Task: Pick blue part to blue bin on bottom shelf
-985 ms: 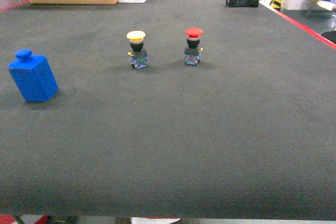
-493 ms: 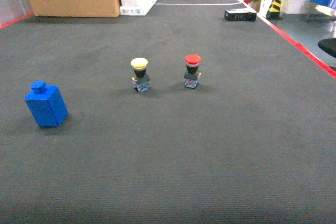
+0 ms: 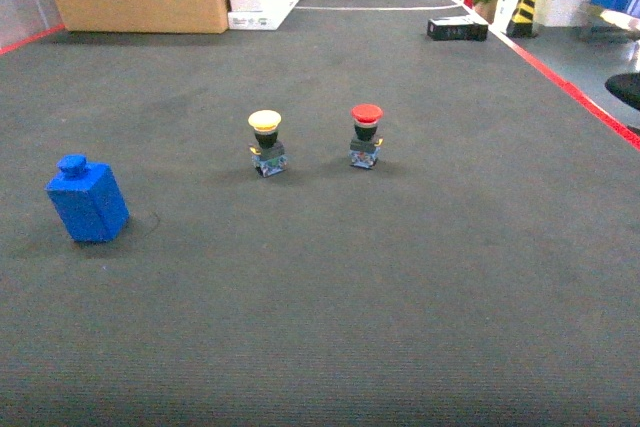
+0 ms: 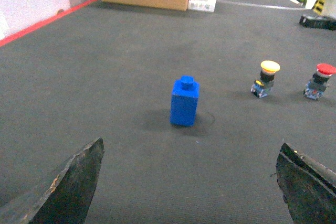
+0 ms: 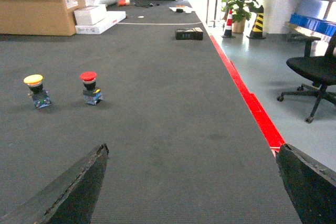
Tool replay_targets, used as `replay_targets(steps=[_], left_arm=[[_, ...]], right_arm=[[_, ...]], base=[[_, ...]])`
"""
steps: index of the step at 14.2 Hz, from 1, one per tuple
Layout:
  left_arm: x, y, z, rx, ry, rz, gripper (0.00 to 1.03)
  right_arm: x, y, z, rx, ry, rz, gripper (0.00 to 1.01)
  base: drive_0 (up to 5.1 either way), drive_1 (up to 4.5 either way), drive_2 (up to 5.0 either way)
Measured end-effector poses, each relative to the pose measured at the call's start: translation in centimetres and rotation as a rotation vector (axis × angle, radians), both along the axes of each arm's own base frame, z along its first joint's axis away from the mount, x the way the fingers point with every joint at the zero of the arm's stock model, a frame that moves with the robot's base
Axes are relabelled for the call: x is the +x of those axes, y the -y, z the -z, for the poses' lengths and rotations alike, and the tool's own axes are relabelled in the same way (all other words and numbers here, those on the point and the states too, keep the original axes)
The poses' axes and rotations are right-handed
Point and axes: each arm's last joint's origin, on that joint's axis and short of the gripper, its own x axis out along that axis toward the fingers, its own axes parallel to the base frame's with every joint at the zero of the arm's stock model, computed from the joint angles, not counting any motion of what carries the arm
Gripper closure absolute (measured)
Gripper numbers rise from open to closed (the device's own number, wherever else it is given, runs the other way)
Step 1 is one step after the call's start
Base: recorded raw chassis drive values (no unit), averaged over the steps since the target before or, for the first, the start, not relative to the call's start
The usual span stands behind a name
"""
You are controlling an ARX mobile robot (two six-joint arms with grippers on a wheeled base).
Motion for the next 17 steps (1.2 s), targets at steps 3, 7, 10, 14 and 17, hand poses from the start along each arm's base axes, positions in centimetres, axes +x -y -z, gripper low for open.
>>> replay_targets(steps=[3, 7, 10, 14, 17], left_arm=[[5.2, 0.0, -0.8, -0.076, -0.037, -0.017, 0.05], [13.4, 0.1, 0.9, -0.087, -0.149, 0.068, 0.05], [18.0, -0.3, 2.9, -0.058, -0.205, 0.071, 0.05], [23.2, -1.2, 5.5, -0.023, -0.275, 0.055, 0.05], [26.7, -1.6, 7.4, -0.029, -0.329, 0.078, 0.05]], right_arm=[[0.0, 0.0, 0.0, 0.0, 0.0, -0.001, 0.03], [0.0, 0.0, 0.0, 0.0, 0.0, -0.001, 0.03], [0.0, 0.0, 0.0, 0.0, 0.0, -0.001, 0.03], [0.0, 0.0, 0.0, 0.0, 0.0, -0.001, 0.03], [0.0, 0.0, 0.0, 0.0, 0.0, -0.001, 0.03]], base=[[0.0, 0.0, 0.0], [0.0, 0.0, 0.0], [0.0, 0.0, 0.0], [0.0, 0.0, 0.0], [0.0, 0.0, 0.0]])
